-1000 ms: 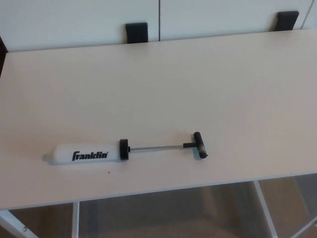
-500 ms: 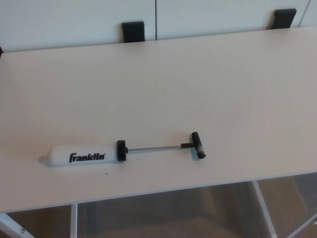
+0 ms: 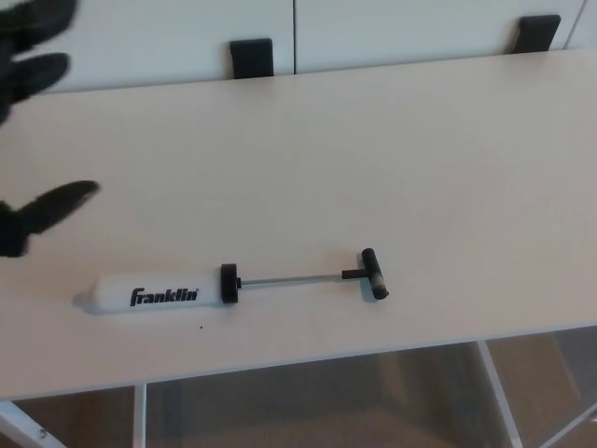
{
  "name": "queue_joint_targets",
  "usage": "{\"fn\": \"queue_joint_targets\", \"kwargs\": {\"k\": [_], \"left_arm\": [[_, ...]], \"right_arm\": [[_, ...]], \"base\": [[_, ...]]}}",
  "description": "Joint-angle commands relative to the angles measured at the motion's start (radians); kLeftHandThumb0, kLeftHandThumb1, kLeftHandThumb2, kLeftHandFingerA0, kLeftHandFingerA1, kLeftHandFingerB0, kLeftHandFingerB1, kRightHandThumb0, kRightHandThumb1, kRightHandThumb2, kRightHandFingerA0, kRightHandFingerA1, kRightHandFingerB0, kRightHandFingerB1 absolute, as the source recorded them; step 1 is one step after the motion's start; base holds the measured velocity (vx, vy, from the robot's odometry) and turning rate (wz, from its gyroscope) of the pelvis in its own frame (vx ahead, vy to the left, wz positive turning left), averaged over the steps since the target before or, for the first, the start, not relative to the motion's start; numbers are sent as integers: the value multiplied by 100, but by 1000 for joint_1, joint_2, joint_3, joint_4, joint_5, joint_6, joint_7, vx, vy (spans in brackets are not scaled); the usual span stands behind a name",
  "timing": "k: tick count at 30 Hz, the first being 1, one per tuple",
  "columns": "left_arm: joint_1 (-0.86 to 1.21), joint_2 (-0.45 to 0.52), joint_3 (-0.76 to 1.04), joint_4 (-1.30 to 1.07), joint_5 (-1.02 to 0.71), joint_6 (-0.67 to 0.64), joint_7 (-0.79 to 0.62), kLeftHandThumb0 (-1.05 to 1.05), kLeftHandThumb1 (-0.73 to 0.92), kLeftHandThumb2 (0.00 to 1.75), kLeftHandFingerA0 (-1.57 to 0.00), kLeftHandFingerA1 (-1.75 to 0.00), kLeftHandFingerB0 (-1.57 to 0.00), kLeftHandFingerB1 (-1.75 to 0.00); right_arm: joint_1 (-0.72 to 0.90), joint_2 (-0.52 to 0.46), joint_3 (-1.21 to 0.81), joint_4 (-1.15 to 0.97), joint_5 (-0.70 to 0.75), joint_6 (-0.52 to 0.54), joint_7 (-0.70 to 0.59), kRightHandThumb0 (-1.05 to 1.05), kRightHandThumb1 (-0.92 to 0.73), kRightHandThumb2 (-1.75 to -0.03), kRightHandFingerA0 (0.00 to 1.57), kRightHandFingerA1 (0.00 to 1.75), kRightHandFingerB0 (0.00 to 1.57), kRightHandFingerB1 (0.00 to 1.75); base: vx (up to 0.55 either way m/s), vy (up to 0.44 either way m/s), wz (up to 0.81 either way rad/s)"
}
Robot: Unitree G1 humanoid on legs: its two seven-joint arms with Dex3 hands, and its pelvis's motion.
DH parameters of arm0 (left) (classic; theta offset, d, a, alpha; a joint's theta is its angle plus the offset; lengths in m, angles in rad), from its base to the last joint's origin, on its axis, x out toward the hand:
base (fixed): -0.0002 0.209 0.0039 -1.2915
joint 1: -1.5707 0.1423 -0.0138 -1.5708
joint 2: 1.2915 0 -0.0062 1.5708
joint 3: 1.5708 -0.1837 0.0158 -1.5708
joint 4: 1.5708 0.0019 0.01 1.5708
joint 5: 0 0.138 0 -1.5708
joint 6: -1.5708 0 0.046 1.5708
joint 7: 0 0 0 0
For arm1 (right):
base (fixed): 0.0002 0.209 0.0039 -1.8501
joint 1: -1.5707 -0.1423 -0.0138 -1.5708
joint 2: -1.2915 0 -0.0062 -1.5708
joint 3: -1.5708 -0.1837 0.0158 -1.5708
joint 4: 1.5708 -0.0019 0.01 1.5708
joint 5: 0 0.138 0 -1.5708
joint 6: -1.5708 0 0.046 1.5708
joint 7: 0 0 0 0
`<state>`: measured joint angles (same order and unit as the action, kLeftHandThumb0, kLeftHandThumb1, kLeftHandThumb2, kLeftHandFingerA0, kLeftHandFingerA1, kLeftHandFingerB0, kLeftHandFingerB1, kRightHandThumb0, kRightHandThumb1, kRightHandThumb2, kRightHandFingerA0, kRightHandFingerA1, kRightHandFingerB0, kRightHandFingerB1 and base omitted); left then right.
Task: The robot walks towards a desk on which an air pump is kept in the middle. It lifts it up and holds it with its left hand and uses its right hand to compress it by pushing its handle inwards.
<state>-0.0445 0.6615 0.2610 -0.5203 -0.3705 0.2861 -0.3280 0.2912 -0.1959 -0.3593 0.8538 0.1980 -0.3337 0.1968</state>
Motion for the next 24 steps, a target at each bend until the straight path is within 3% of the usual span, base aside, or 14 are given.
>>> {"fn": "queue_joint_targets", "kwargs": {"k": [1, 2, 3, 4, 5, 7, 9, 10, 21, 22, 24], "left_arm": [[-321, 4, -795, 338, 993, -19, -58, -27, 33, 87, -1, -48, 0, -46], [-321, 4, -795, 338, 993, -19, -58, -27, 33, 87, -1, -48, 0, -46], [-322, 5, -820, 360, 1009, -26, -54, -27, 32, 86, -1, -48, 0, -46], [-322, 5, -820, 360, 1009, -26, -54, -27, 32, 86, -1, -48, 0, -46], [-329, 8, -834, 369, 1017, -23, -63, -28, 32, 87, -1, -48, 0, -46], [-339, 13, -852, 379, 1025, -16, -72, -28, 32, 87, -1, -48, 0, -46], [-347, 18, -872, 395, 1035, -21, -70, -30, 29, 86, -1, -48, 0, -46], [-356, 19, -885, 407, 1047, -25, -72, -31, 29, 87, -1, -48, 0, -46], [-417, 31, -981, 507, 1137, -55, -52, -33, 25, 86, -1, -48, 0, -46], [-425, 35, -996, 518, 1154, -60, -47, -69, 45, 77, -4, -36, -3, -32], [-436, 37, -1016, 532, 1177, -60, -50, -63, 41, 78, -5, -33, -5, -32]], "right_arm": [[3, -54, 16, -2, -30, 5, 10, -43, -47, -75, 67, 62, 42, 51], [3, -54, 16, -2, -30, 5, 10, -43, -47, -75, 67, 62, 42, 51], [6, -52, 14, -8, -27, 6, 11, -34, -57, -56, 71, 51, 48, 40], [6, -52, 14, -8, -27, 6, 11, -34, -57, -56, 71, 51, 48, 40], [10, -50, 15, -21, -26, 12, 9, -41, -48, -74, 62, 59, 42, 49], [14, -48, 17, -34, -27, 18, 7, -41, -48, -74, 62, 59, 42, 49], [9, -51, 18, -21, -29, 14, 10, -42, -47, -73, 62, 59, 41, 49], [8, -49, 15, -27, -23, 23, 12, -33, -56, -56, 70, 50, 47, 39], [-3, -48, 27, -29, -42, 4, 0, -34, -56, -56, 73, 51, 48, 40], [-1, -49, 28, -37, -43, 10, -1, -34, -57, -57, 73, 50, 47, 39], [5, -48, 30, -53, -43, 14, 0, -33, -59, -57, 74, 51, 47, 40]], "base": [[0, 0, 0], [0, 0, 0], [0, 0, 0], [0, 0, 0], [0, 0, 0], [0, 0, 0], [0, 0, 0], [0, 0, 0], [0, 0, 0], [0, 0, 0], [0, 0, 0]]}}
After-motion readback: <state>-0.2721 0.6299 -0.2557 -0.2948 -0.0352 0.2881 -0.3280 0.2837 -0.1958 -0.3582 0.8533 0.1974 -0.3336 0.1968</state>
